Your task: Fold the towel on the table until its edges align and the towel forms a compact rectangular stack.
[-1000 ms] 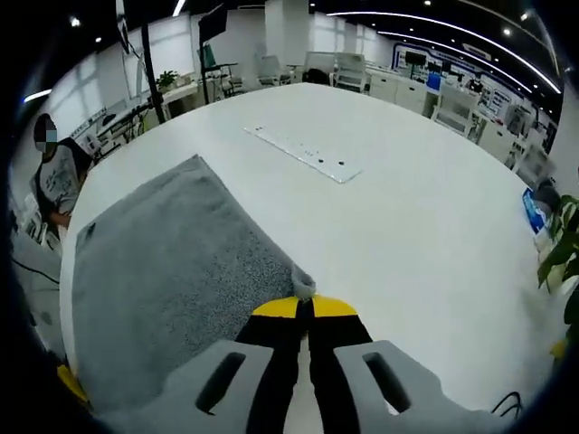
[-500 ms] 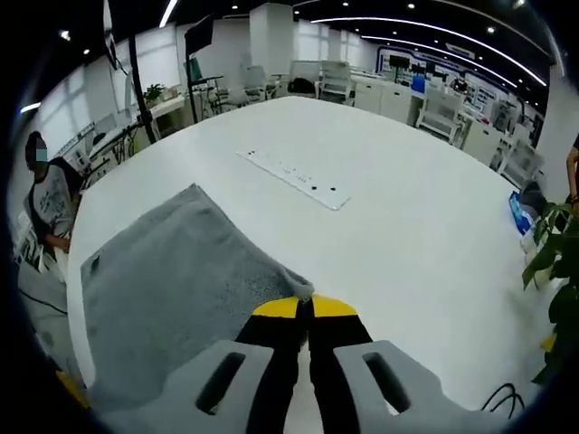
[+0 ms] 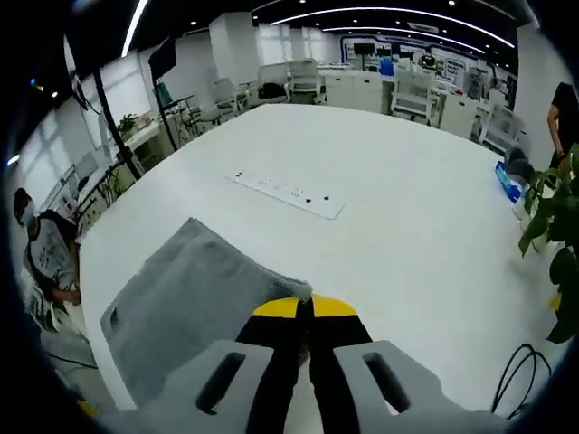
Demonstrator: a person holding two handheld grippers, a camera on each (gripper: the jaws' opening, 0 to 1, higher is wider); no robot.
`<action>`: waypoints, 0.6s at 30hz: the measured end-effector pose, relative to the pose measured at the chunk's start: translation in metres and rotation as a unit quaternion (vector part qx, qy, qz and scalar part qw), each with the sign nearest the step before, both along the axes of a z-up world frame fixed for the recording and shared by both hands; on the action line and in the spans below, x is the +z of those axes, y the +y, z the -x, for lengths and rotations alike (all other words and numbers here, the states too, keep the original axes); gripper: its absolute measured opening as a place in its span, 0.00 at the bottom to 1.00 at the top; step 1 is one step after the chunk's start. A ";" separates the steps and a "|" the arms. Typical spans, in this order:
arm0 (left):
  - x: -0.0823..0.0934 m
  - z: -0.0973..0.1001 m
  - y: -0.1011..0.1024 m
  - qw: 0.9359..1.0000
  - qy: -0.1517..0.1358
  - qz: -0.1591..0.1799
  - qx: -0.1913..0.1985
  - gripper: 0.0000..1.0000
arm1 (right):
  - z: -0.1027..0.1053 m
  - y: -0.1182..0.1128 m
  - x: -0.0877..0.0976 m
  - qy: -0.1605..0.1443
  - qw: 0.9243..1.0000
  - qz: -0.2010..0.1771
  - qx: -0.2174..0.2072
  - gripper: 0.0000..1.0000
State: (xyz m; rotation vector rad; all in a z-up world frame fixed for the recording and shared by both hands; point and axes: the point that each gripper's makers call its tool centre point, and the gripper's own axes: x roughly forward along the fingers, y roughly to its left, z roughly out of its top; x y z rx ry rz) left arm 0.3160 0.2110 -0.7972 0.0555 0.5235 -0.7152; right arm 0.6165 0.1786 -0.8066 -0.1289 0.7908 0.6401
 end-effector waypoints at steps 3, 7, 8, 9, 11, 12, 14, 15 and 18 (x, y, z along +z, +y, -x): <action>0.004 -0.003 0.014 1.000 -0.001 0.011 0.008 0.02 | 0.003 0.008 0.005 -0.001 1.000 0.002 -0.002 0.00; 0.009 0.000 0.025 1.000 -0.004 0.022 0.020 0.02 | 0.005 0.018 0.013 -0.002 1.000 0.000 -0.008 0.00; 0.011 0.000 0.030 0.999 -0.006 0.024 0.024 0.03 | 0.005 0.020 0.015 -0.002 1.000 -0.001 -0.009 0.00; 0.012 0.000 0.033 0.999 -0.006 0.027 0.027 0.03 | 0.007 0.024 0.018 -0.001 1.000 -0.004 -0.012 0.00; 0.013 0.000 0.041 0.999 -0.005 0.035 0.035 0.03 | 0.007 0.029 0.021 0.000 1.000 -0.009 -0.016 0.00; 0.014 0.000 0.046 0.998 -0.005 0.039 0.040 0.03 | 0.008 0.034 0.024 0.004 1.000 -0.017 -0.020 0.00; 0.015 0.001 0.052 0.998 -0.005 0.044 0.046 0.03 | 0.010 0.040 0.028 0.012 0.999 -0.027 -0.027 0.00; 0.016 0.001 0.056 0.998 -0.006 0.045 0.050 0.03 | 0.012 0.044 0.030 0.013 0.999 -0.028 -0.027 0.00; 0.017 0.001 0.067 0.997 -0.007 0.051 0.057 0.03 | 0.018 0.056 0.035 0.014 0.999 -0.034 -0.030 0.00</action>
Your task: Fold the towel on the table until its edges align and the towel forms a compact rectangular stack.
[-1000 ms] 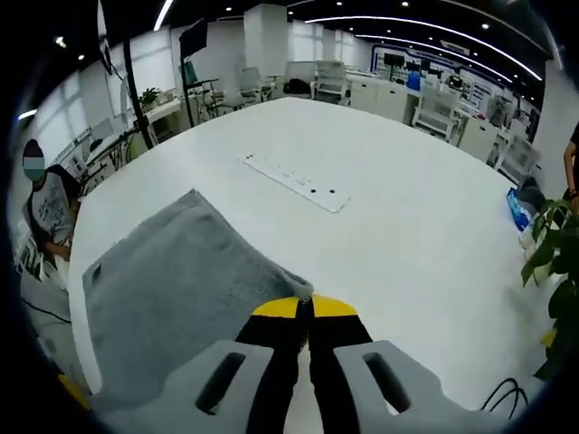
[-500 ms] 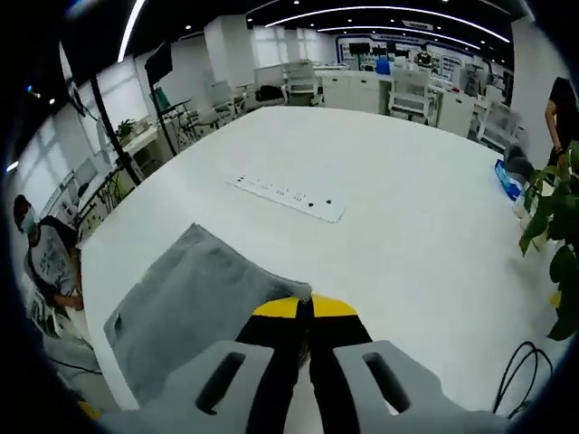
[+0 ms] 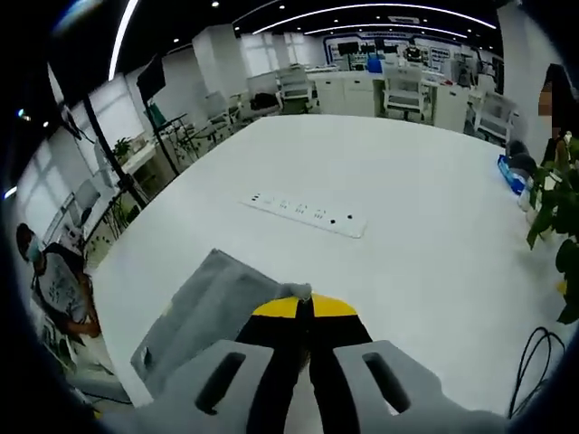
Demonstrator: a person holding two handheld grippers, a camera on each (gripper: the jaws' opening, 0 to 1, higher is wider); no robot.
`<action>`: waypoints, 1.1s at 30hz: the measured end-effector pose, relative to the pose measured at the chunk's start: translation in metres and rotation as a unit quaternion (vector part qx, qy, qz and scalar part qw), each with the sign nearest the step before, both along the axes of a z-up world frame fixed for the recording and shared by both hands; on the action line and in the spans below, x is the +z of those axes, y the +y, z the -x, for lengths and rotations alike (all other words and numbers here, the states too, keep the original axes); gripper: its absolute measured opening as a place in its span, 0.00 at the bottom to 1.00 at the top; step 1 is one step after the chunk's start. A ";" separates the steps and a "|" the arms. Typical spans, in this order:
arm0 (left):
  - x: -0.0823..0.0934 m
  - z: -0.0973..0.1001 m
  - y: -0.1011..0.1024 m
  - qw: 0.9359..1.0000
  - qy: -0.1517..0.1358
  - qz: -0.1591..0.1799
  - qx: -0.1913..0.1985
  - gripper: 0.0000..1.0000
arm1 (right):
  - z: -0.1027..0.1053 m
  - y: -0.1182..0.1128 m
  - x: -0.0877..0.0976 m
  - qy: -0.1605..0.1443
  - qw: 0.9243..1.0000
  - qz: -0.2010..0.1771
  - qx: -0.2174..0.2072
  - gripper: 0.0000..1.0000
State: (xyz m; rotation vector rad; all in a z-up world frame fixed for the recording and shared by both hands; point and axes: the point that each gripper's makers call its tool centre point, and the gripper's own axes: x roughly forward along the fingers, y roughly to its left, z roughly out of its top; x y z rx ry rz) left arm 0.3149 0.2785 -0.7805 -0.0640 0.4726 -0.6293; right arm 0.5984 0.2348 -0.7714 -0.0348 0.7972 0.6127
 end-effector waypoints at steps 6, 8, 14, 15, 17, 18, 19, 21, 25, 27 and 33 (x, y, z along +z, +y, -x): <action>0.004 0.002 0.017 1.000 -0.005 0.004 0.006 0.03 | 0.011 0.020 0.008 0.003 1.000 -0.009 -0.009 0.00; 0.005 0.003 0.023 1.000 -0.006 0.006 0.009 0.03 | 0.013 0.024 0.009 0.004 1.000 -0.010 -0.010 0.00; 0.008 0.001 0.038 1.000 -0.008 0.019 0.021 0.03 | 0.014 0.036 0.015 0.011 0.999 -0.022 -0.022 0.00; 0.009 0.001 0.039 1.000 -0.009 0.020 0.023 0.03 | 0.013 0.039 0.015 0.012 0.999 -0.025 -0.024 0.00; 0.011 0.001 0.042 0.999 -0.010 0.024 0.028 0.03 | 0.013 0.042 0.016 0.015 0.999 -0.028 -0.026 0.00; 0.012 0.001 0.043 0.999 -0.010 0.029 0.033 0.03 | 0.013 0.043 0.017 0.016 0.999 -0.030 -0.027 0.00; 0.012 0.001 0.044 0.999 -0.008 0.034 0.036 0.03 | 0.012 0.045 0.018 0.020 0.999 -0.033 -0.030 0.00; 0.014 0.001 0.045 0.998 -0.004 0.051 0.044 0.03 | 0.012 0.048 0.019 0.024 0.998 -0.040 -0.033 0.00; 0.022 0.002 0.046 0.997 -0.012 0.062 0.050 0.03 | 0.008 0.050 0.026 0.027 0.998 -0.048 -0.039 0.00; 0.028 0.003 0.045 0.996 -0.023 0.069 0.047 0.03 | 0.005 0.049 0.030 0.027 0.997 -0.052 -0.044 0.00; 0.040 0.000 0.049 0.993 -0.041 0.095 0.058 0.03 | 0.002 0.051 0.036 0.025 0.997 -0.051 -0.043 0.00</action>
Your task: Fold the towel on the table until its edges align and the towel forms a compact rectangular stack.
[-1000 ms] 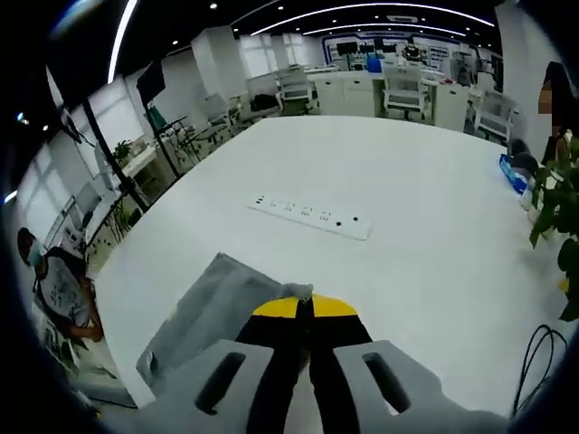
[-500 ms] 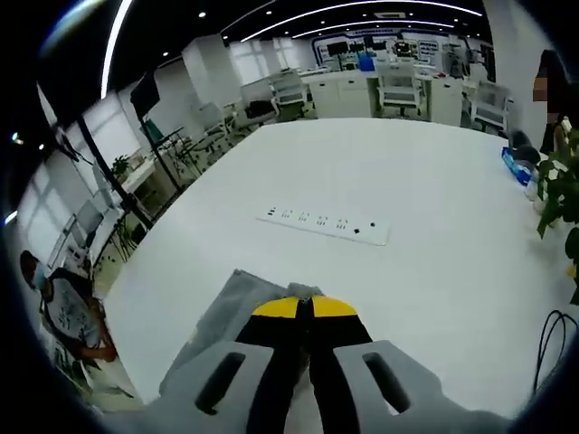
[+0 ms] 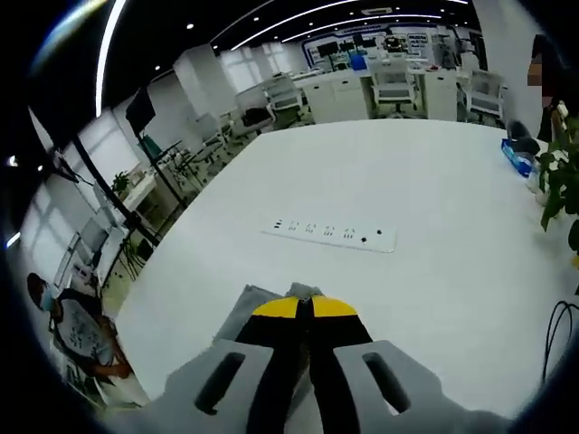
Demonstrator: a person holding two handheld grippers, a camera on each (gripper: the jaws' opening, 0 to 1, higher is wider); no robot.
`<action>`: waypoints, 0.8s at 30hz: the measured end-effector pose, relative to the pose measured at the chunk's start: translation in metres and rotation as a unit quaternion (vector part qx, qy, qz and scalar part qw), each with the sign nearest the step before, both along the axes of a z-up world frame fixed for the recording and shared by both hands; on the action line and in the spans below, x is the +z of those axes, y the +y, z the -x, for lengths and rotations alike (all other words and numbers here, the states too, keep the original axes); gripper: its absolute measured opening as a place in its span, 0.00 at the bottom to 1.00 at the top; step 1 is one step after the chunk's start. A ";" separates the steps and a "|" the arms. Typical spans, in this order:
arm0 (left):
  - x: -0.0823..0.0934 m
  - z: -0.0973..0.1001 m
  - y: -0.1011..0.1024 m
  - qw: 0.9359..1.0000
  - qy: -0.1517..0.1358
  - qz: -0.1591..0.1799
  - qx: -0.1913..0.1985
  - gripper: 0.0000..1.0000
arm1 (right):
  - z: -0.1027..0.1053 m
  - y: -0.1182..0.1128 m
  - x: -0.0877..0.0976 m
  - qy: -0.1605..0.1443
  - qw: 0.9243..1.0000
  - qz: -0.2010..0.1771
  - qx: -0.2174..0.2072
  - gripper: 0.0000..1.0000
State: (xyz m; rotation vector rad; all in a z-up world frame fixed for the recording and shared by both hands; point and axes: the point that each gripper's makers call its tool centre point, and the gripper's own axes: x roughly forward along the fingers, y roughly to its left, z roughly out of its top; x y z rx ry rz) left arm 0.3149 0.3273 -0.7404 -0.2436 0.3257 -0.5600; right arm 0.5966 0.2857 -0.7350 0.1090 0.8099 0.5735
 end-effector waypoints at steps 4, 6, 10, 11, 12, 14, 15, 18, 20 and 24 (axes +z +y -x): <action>-0.001 -0.001 0.007 1.000 0.003 0.008 0.013 0.03 | -0.003 0.005 0.003 -0.003 1.000 0.001 0.002 0.00; -0.001 -0.001 0.011 1.000 0.002 0.008 0.019 0.03 | -0.004 0.010 0.003 -0.005 1.000 0.005 0.006 0.00; -0.006 -0.002 0.020 0.999 0.009 0.002 0.030 0.03 | -0.005 0.021 -0.001 -0.008 1.000 0.012 0.015 0.00; -0.008 -0.002 0.022 0.999 0.014 -0.002 0.035 0.03 | -0.006 0.025 -0.003 -0.008 1.000 0.012 0.018 0.00; -0.009 -0.002 0.024 0.999 0.015 -0.003 0.038 0.03 | -0.006 0.028 -0.004 -0.009 1.000 0.013 0.019 0.00; -0.013 -0.003 0.032 0.999 0.021 -0.001 0.042 0.03 | -0.006 0.033 -0.007 -0.009 1.000 0.016 0.023 0.00; -0.017 -0.003 0.037 0.999 0.023 -0.002 0.045 0.03 | -0.006 0.037 -0.008 -0.008 1.000 0.016 0.025 0.00; -0.023 -0.002 0.044 0.998 0.029 -0.005 0.049 0.03 | -0.007 0.046 -0.013 -0.005 0.999 0.017 0.028 0.00; -0.026 0.000 0.047 0.998 0.033 -0.010 0.051 0.03 | -0.007 0.053 -0.017 -0.003 0.999 0.018 0.029 0.00; -0.039 -0.001 0.058 0.997 0.043 -0.016 0.057 0.03 | -0.006 0.068 -0.027 0.001 0.999 0.022 0.037 0.00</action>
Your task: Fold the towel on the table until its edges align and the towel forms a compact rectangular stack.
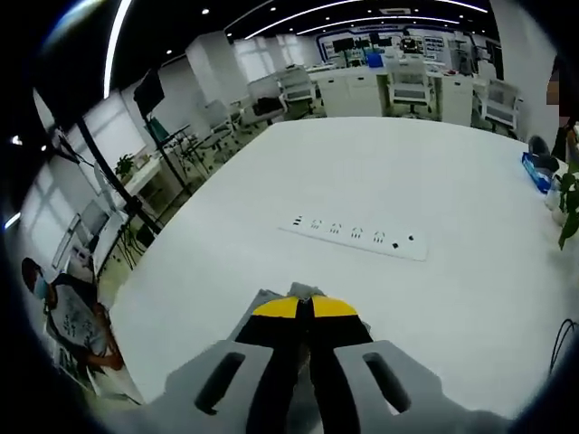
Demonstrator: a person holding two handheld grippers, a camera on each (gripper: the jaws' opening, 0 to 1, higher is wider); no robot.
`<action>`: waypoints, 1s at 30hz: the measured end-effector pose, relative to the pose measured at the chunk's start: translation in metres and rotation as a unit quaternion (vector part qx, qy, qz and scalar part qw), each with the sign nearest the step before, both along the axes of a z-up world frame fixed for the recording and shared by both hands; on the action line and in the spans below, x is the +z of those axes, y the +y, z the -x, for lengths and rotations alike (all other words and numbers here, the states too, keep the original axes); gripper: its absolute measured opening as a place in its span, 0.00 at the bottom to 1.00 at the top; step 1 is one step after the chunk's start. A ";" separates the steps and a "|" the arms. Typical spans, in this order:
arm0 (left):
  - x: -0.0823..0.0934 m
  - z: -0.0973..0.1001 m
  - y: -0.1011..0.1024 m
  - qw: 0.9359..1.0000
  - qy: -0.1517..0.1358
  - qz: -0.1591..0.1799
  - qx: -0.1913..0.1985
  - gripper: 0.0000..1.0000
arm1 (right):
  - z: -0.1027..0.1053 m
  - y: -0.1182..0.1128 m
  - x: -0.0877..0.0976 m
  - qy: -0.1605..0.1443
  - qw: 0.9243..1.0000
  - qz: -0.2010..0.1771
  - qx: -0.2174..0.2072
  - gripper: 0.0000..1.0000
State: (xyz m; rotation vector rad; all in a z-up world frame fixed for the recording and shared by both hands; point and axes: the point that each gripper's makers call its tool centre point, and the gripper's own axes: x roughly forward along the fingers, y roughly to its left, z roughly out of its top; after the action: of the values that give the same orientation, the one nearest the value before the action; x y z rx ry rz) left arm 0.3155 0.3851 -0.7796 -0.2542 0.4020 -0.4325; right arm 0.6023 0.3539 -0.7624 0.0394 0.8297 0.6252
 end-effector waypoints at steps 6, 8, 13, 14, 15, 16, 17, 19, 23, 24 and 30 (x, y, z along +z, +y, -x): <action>-0.017 0.002 0.016 1.000 0.022 -0.003 0.009 0.03 | 0.000 0.020 -0.012 0.003 1.000 0.001 0.012 0.00; -0.020 0.003 0.019 1.000 0.027 -0.001 0.012 0.03 | 0.000 0.027 -0.016 0.004 1.000 0.002 0.016 0.00; -0.023 0.001 0.023 0.999 0.037 0.003 0.018 0.03 | -0.001 0.040 -0.025 0.005 1.000 0.003 0.025 0.00; -0.024 0.001 0.024 0.999 0.038 0.002 0.018 0.03 | -0.002 0.042 -0.027 0.004 1.000 0.002 0.027 0.00; -0.027 0.001 0.025 0.999 0.045 0.000 0.017 0.03 | -0.002 0.044 -0.030 0.005 1.000 0.002 0.028 0.00; -0.030 0.001 0.028 0.998 0.053 0.000 0.019 0.03 | -0.002 0.046 -0.032 0.006 1.000 0.002 0.029 0.00; -0.032 0.001 0.029 0.998 0.057 -0.001 0.020 0.03 | -0.003 0.048 -0.035 0.008 0.999 0.003 0.031 0.00; -0.038 0.000 0.035 0.998 0.065 -0.005 0.019 0.03 | -0.003 0.051 -0.039 0.008 0.999 0.003 0.033 0.00; -0.044 0.002 0.036 0.996 0.084 -0.006 0.005 0.03 | -0.004 0.057 -0.047 0.012 0.999 0.002 0.036 0.00; -0.045 0.002 0.037 0.996 0.085 -0.009 0.003 0.03 | -0.003 0.059 -0.048 0.013 0.999 0.000 0.039 0.00; -0.056 0.003 0.042 0.994 0.105 -0.021 -0.006 0.03 | -0.003 0.068 -0.060 0.021 0.999 0.002 0.040 0.00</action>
State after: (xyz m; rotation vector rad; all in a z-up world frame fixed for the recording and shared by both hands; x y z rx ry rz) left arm 0.3127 0.4267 -0.8359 -0.2566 0.6186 -0.4101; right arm 0.6051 0.4222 -0.8223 0.0150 0.8757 0.6998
